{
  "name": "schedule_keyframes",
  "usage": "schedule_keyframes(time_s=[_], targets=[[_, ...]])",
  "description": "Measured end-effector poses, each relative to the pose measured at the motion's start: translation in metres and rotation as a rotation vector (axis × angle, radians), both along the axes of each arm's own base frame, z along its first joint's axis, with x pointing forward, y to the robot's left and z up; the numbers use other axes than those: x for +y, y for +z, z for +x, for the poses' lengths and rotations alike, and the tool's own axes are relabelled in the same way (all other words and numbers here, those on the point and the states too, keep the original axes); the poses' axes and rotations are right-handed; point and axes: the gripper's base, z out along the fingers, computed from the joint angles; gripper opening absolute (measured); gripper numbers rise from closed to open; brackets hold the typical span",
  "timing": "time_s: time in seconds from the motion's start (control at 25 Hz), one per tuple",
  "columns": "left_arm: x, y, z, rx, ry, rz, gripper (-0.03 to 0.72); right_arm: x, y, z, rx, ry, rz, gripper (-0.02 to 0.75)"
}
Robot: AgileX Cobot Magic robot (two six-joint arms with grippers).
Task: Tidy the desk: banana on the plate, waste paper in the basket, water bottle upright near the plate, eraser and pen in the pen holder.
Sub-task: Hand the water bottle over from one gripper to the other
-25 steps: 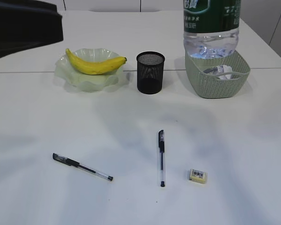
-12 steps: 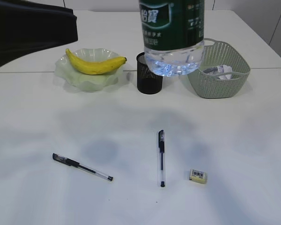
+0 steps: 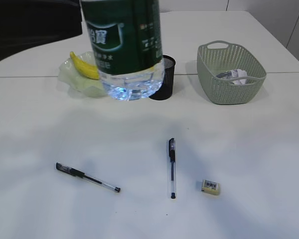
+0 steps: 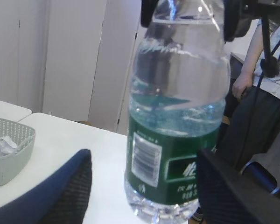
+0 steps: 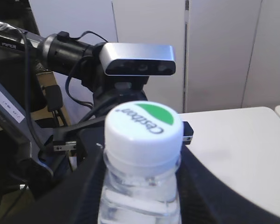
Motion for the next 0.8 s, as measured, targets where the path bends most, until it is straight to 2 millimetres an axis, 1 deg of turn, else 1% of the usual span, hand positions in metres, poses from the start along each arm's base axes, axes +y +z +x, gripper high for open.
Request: schedule_keyframes(time_s=[0.2,0.4,0.8], targets=[[-0.005,0.001,-0.003,-0.02,-0.025,-0.007,0.501,0.014,-0.007,0.006,0.014,0.021,0.03,0.314],[-0.005,0.001,-0.003,-0.029,-0.027,-0.007,0.506,0.023,-0.013,0.01,0.018,0.032,0.042,0.314],[-0.007,0.003,-0.004,-0.069,-0.035,-0.016,0.517,0.033,-0.011,0.004,-0.017,0.053,0.063,0.314]])
